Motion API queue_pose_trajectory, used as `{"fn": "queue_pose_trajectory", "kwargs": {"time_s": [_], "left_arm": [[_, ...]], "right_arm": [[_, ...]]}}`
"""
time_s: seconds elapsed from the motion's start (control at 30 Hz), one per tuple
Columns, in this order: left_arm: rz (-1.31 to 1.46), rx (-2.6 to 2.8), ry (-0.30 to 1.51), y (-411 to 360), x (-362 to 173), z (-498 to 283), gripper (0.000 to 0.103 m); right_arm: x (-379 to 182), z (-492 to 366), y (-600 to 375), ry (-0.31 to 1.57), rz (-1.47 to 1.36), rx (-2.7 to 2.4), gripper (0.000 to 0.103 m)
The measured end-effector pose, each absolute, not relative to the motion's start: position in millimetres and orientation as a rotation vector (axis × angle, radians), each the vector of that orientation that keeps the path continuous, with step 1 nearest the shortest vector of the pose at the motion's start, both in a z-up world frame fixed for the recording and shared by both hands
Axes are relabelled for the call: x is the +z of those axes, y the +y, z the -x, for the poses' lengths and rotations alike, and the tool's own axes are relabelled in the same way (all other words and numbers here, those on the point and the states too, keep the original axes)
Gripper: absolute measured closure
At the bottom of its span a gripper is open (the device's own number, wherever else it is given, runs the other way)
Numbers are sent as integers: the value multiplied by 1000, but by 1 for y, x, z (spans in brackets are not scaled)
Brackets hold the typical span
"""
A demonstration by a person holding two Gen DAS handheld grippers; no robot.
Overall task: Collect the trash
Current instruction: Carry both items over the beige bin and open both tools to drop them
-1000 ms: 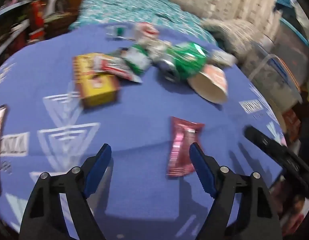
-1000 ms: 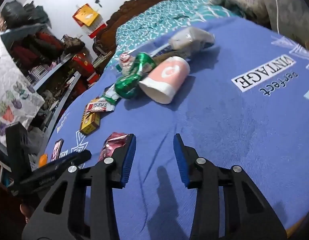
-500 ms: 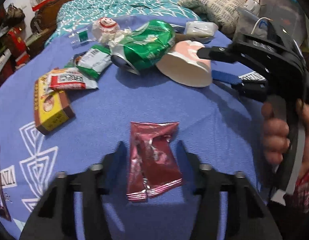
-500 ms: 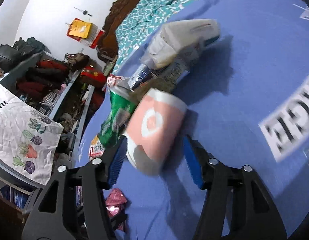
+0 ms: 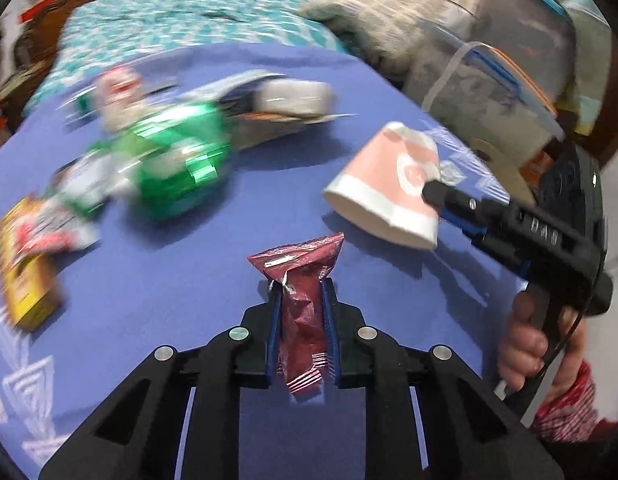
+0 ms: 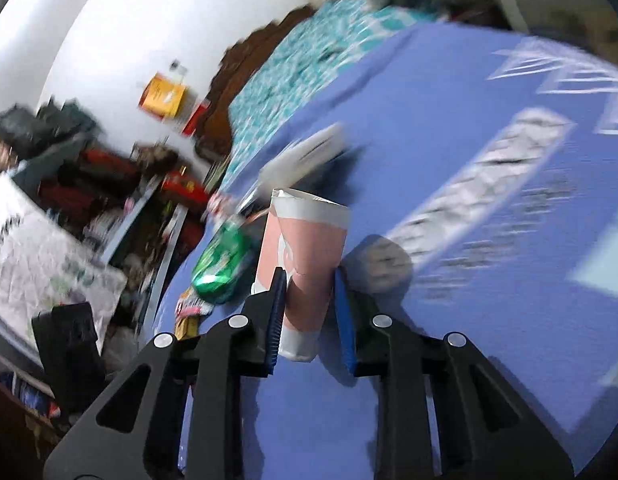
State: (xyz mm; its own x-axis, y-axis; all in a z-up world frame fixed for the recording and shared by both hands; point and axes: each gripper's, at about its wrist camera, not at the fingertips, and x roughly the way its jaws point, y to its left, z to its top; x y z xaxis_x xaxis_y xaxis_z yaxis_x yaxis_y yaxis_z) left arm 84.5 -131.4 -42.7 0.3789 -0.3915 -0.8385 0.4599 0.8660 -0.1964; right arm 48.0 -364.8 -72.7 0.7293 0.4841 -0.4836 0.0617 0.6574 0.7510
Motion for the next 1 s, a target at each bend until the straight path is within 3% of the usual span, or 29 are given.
{"fn": "queue_pose_trajectory", "kwargs": {"time_s": [0.43,0.67,0.73,0.77,0.8,0.83,0.9,1.0], "left_arm": [[-228,-887,1072,-388,-33,-130,86],[-213,-980,1127,-510,-42,-154,84],[-195,-989,1143,-530,-47,-157,78],[-177,-986,1159,-539,-51,-159,74],[-168,-989,1170,-542,-52,-160,63],[-167,-996,1180,-548,-54,-160,51],[-171,-991,1178,-552,-55,-158,43],[-179,-1000,1164,-543,-50,-153,43]], "right_arm": [[-81,31,-572,456,-1064,-169,76],[-81,44,-627,430,-1053,-387,72],[-83,44,-633,439,-1045,-415,70],[-88,44,-639,443,-1044,-418,63],[-89,45,-638,442,-1046,-421,56],[-90,46,-636,433,-1045,-434,40],[-84,47,-633,406,-1023,-452,39],[-79,58,-633,366,-958,-476,41]]}}
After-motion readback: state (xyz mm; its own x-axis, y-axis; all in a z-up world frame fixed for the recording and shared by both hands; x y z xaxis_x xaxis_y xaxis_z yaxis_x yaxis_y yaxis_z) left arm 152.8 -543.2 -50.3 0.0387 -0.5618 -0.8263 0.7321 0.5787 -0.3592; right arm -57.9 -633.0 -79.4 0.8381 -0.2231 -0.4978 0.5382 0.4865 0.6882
